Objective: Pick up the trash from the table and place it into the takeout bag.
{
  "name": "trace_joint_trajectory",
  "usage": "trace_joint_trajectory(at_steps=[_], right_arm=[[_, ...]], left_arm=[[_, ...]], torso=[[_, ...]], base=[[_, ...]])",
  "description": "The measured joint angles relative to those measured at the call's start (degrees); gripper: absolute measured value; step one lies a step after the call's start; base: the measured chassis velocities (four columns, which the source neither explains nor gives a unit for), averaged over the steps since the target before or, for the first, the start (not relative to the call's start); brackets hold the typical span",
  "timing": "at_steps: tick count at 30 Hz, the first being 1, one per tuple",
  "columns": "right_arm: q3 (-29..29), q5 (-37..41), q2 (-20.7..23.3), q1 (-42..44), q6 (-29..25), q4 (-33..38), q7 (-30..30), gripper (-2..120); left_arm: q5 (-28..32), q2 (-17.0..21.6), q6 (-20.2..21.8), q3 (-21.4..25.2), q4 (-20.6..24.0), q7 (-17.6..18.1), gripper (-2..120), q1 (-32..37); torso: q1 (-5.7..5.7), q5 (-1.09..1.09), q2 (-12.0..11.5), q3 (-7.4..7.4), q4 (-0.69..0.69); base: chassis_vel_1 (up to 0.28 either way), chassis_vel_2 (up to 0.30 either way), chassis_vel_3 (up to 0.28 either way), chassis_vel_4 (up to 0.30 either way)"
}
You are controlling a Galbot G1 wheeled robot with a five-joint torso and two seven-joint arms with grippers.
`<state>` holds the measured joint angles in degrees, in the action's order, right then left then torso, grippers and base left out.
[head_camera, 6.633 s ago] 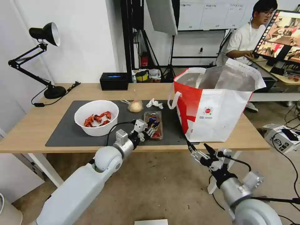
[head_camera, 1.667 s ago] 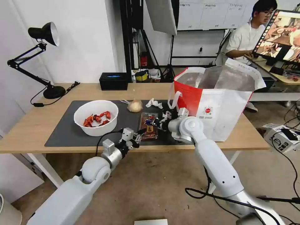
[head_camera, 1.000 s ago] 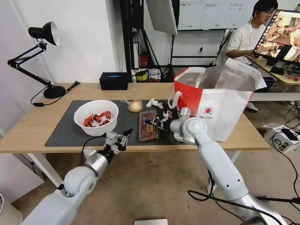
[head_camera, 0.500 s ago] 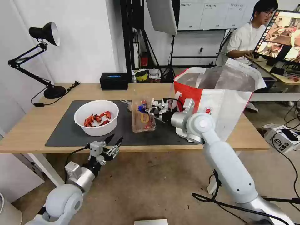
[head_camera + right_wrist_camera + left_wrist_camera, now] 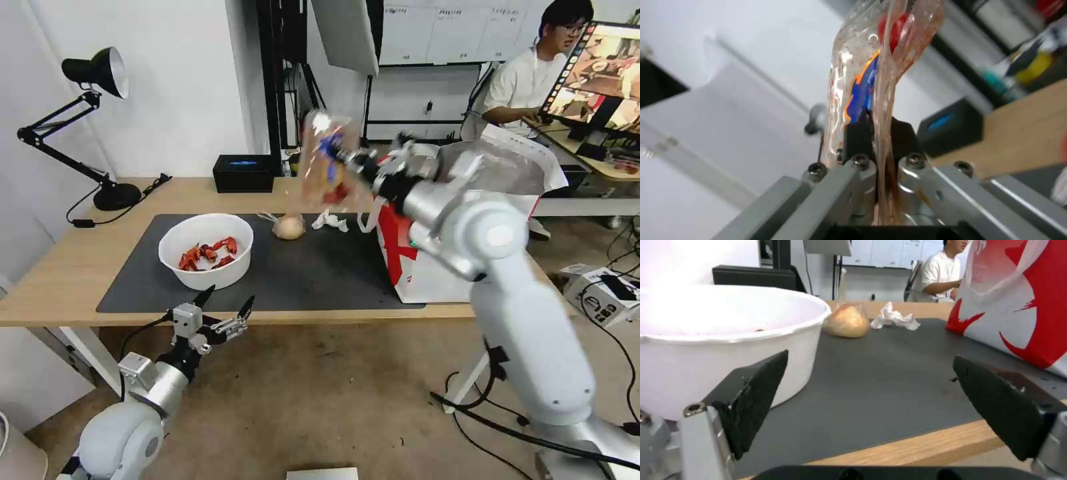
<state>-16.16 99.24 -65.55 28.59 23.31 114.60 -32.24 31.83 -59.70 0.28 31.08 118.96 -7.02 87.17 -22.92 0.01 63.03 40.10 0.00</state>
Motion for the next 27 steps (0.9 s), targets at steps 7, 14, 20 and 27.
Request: trace_joint_trajectory(at_steps=[7, 14, 20, 27], right_arm=[[-4.6, -1.9, 4.9, -1.8, -1.2, -3.4, -1.9, 0], [-3.8, -14.1, 9.8, -2.5, -1.2, -8.7, 0.5, 0], [-1.4, -24.7, 10.7, -1.1, -1.3, -11.7, 3.8, 0], [-0.9, -26.4, 9.6, 0.6, -1.4, -12.8, 4.8, 0]], left_arm=[[0.0, -0.5, -0.4, -0.3, -0.4, 0.2, 100, -0.1], [-0.3, -1.1, -0.5, -1.7, -0.9, 0.4, 100, -0.8], [-0.4, -1.4, -0.5, -2.9, -0.9, 0.4, 100, -1.5], [-0.8, -2.0, -0.6, -3.1, -1.1, 0.4, 100, -1.0]], torso=[[0.0, 0.01, 0.0, 0.0, -0.01], [0.0, 0.0, 0.0, 0.0, -0.01], [0.0, 0.0, 0.0, 0.0, -0.01], [0.0, -0.01, 0.0, 0.0, 0.0]], base=[[0.0, 0.0, 0.0, 0.0], [0.0, 0.0, 0.0, 0.0], [0.0, 0.0, 0.0, 0.0], [0.0, 0.0, 0.0, 0.0]])
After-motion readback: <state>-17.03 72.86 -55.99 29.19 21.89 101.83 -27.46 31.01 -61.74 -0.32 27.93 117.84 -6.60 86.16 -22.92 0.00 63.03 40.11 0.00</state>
